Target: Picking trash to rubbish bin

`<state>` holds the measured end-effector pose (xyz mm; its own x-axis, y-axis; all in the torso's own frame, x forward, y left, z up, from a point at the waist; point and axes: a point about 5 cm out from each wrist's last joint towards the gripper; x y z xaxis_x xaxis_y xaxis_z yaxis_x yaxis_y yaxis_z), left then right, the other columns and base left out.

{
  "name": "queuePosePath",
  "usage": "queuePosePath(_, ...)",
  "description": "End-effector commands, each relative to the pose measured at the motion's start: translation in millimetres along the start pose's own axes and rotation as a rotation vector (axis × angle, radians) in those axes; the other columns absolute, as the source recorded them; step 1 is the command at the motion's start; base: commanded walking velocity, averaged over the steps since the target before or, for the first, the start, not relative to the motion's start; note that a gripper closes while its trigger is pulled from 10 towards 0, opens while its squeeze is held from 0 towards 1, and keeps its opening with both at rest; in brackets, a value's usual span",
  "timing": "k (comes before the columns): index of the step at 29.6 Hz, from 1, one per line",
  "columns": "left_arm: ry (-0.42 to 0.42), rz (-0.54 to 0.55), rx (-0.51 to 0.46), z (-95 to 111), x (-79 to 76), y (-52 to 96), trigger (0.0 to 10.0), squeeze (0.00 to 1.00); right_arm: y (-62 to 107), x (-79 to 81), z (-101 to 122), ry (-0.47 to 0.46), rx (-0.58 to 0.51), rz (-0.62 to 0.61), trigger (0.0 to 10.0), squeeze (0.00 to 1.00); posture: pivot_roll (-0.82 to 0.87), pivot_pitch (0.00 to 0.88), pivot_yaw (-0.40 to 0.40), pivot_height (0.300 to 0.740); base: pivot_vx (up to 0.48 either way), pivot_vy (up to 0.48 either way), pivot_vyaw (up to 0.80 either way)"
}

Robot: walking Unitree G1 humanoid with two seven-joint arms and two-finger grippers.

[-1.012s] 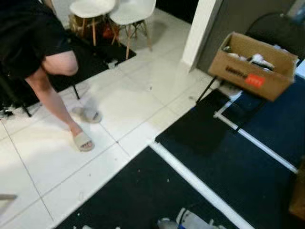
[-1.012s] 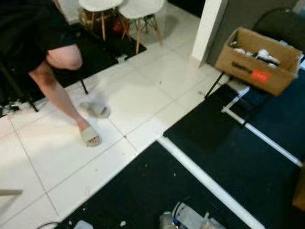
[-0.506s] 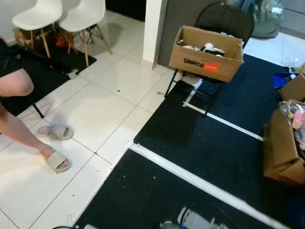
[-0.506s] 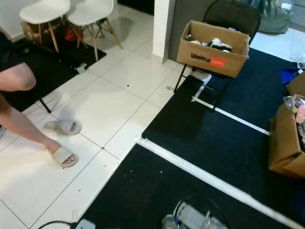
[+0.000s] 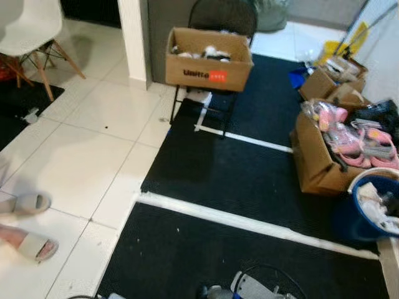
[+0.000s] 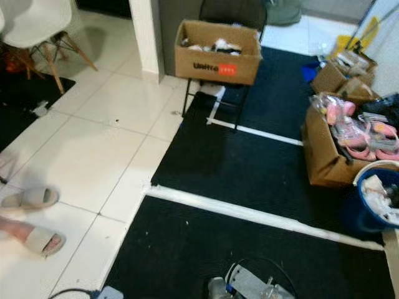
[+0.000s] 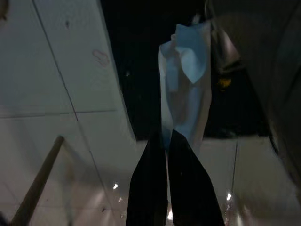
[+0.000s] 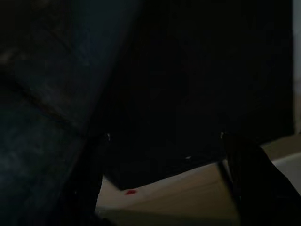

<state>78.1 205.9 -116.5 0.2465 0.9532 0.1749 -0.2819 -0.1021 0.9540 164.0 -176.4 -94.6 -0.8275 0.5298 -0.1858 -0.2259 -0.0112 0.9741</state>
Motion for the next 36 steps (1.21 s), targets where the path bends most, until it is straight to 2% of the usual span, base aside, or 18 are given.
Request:
queuePosePath(1,0.005,-0.018,0.017,-6,-7.6,0.5,10.0,0.0,-1.4,8.2,1,-0.018,-0.011,0.029,10.0,0.0,0.11,0.145,-0.018,0.74,0.0,0.0,-0.77)
queuePosePath(8,0.037,-0.026,0.007,-5,-8.6,0.5,10.0,0.0,-1.3,7.5,1,-0.019,-0.013,0.027,10.0,0.0,0.11,0.145,-0.02,0.74,0.0,0.0,-0.77)
queuePosePath(12,0.118,0.029,0.001,-7,-7.0,0.8,10.0,0.0,-1.2,7.1,1,-0.019,-0.014,0.026,10.0,0.0,0.11,0.144,-0.021,0.74,0.0,0.0,-0.77)
queuePosePath(16,0.259,0.204,0.01,-12,-1.9,2.4,10.0,0.0,-1.1,6.4,1,-0.021,-0.014,0.022,10.0,0.0,0.11,0.145,-0.026,0.74,0.0,0.0,-0.77)
queuePosePath(18,0.286,0.307,0.025,-15,0.7,3.9,10.0,0.0,-1.1,6.0,1,-0.029,-0.016,0.017,10.0,0.0,0.11,0.145,-0.028,0.74,0.0,0.0,-0.65)
queuePosePath(19,0.307,0.422,0.041,-17,3.0,6.1,10.0,0.0,-1.1,5.4,1,-0.032,-0.019,0.009,10.0,0.0,0.11,0.145,-0.028,0.74,0.0,0.0,0.0)
queuePosePath(20,0.307,0.422,0.041,-17,3.0,6.1,10.0,0.0,-1.1,5.4,1,-0.032,-0.019,0.009,10.0,0.0,0.11,0.145,-0.028,0.74,0.0,0.0,0.0)
queuePosePath(21,0.362,0.604,0.052,-20,66.3,13.7,10.0,0.0,-1.0,5.0,2,-0.026,-0.019,0.008,10.0,0.0,0.11,0.144,-0.034,0.74,0.0,0.0,0.0)
queuePosePath(22,0.355,0.685,0.049,-21,100.5,21.8,10.0,0.0,-1.0,5.0,2,-0.023,-0.02,0.009,10.0,0.0,0.11,0.144,-0.034,0.74,0.0,0.0,0.0)
queuePosePath(23,0.302,0.748,0.046,-22,126.0,30.0,10.0,0.0,-1.0,5.0,2,-0.022,-0.02,0.01,10.0,0.0,0.11,0.144,-0.034,0.74,0.0,0.0,0.0)
queuePosePath(24,0.302,0.748,0.046,-22,126.0,30.0,10.0,0.0,-1.0,5.0,2,-0.022,-0.02,0.01,10.0,0.0,0.11,0.144,-0.034,0.74,0.0,0.0,0.0)
queuePosePath(26,0.202,0.853,0.028,-21,157.5,43.5,10.0,0.0,-1.0,4.9,2,-0.02,-0.021,0.009,10.0,0.0,0.11,0.142,-0.034,0.74,0.0,0.0,0.0)
queuePosePath(28,0.183,0.876,0.022,-21,163.1,46.4,10.0,0.0,-1.0,4.9,2,-0.02,-0.021,0.009,10.0,0.0,0.11,0.142,-0.034,0.74,0.0,0.0,0.0)
queuePosePath(30,0.273,0.953,-0.212,6,183.1,56.8,10.0,0.0,-0.9,4.6,2,-0.015,-0.021,0.008,10.0,0.0,0.12,0.144,-0.031,0.74,0.0,0.0,0.0)
queuePosePath(31,0.39,0.9,-0.327,20,184.8,57.1,10.0,0.0,-0.9,4.5,2,-0.013,-0.021,0.009,10.0,0.0,0.12,0.144,-0.031,0.74,0.0,0.0,0.0)
queuePosePath(34,0.466,0.863,-0.401,30,185.1,57.5,10.0,0.0,-0.9,4.5,2,-0.011,-0.021,0.009,10.0,0.0,0.12,0.144,-0.031,0.74,0.0,0.0,0.0)
queuePosePath(35,0.63,0.701,-0.526,53,173.5,50.7,10.0,0.0,-0.9,4.5,2,-0.009,-0.021,0.011,10.0,0.0,0.12,0.144,-0.031,0.74,0.0,0.0,0.0)
queuePosePath(36,0.657,0.654,-0.559,62,169.3,48.9,10.0,0.0,-0.9,4.5,2,-0.008,-0.021,0.011,10.0,0.0,0.12,0.144,-0.031,0.74,0.0,0.0,0.0)
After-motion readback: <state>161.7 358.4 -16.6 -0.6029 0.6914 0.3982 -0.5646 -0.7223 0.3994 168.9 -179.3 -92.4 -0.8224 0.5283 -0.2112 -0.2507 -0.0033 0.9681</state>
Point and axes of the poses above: a point about 5 cm out from each wrist's last joint towards the gripper, its own y axis pointing back from the gripper into the wrist, its own z axis along the axis of the wrist's last joint, x = y × z, and after that the axes turned 5 degrees about y, right-handed
